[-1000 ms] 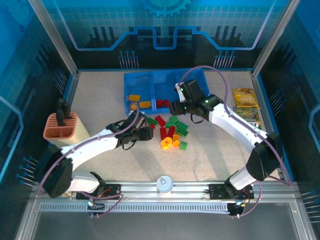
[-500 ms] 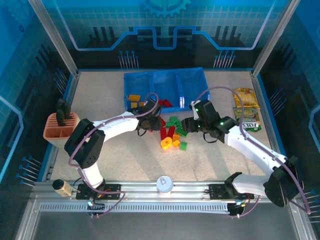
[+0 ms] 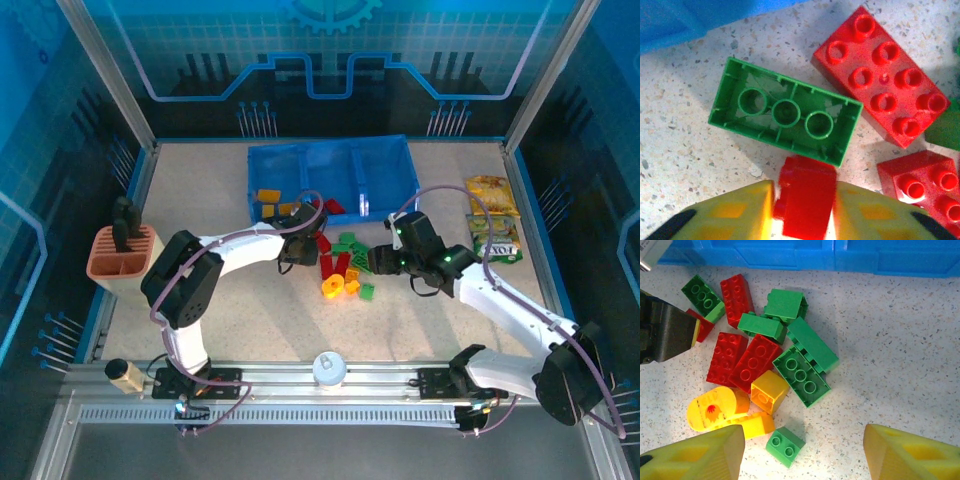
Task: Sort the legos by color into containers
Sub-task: Pick up the lego from the center of the table, then place the lego in the container.
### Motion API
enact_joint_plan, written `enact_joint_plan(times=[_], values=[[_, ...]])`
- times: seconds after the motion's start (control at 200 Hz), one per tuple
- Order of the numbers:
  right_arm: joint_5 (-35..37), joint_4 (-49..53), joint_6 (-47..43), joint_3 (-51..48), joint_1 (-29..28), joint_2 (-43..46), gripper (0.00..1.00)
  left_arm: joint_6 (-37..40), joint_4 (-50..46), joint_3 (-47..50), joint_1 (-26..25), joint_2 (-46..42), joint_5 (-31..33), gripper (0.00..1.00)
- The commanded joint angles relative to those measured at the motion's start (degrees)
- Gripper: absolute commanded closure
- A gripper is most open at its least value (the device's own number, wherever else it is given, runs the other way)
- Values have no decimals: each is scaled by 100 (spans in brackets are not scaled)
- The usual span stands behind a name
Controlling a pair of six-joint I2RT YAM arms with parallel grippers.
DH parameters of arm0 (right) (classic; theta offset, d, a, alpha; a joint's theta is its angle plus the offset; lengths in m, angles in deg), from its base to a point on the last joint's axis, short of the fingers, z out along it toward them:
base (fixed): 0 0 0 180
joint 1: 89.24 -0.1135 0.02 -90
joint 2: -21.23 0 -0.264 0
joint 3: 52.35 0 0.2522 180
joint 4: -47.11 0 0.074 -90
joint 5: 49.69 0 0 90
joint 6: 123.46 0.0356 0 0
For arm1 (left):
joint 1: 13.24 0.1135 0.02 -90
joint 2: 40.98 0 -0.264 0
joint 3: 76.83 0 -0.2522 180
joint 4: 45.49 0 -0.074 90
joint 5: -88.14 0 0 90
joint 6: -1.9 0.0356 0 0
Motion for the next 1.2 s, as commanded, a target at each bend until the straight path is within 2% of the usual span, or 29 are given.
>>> enact_joint_plan(times=[0.0,0.22,0.405,0.585,1.191], values=[[-29,-92,121,-134,86,174,35,55,-100,-58,2,4,19,72],[-30,-108,178,-247,94,241,35,101,-254,-102,-158,-299,143,77],[11,-74,214,-361,120,383,35,110,-536,-338,-458,-834,268,77],[-12,-82,264,-558,191,525,35,234,-459,-711,-477,-1131,323,76],[35,260,356,-974,289,1380,35,680,-1339,-4055,91,1417,106,76]])
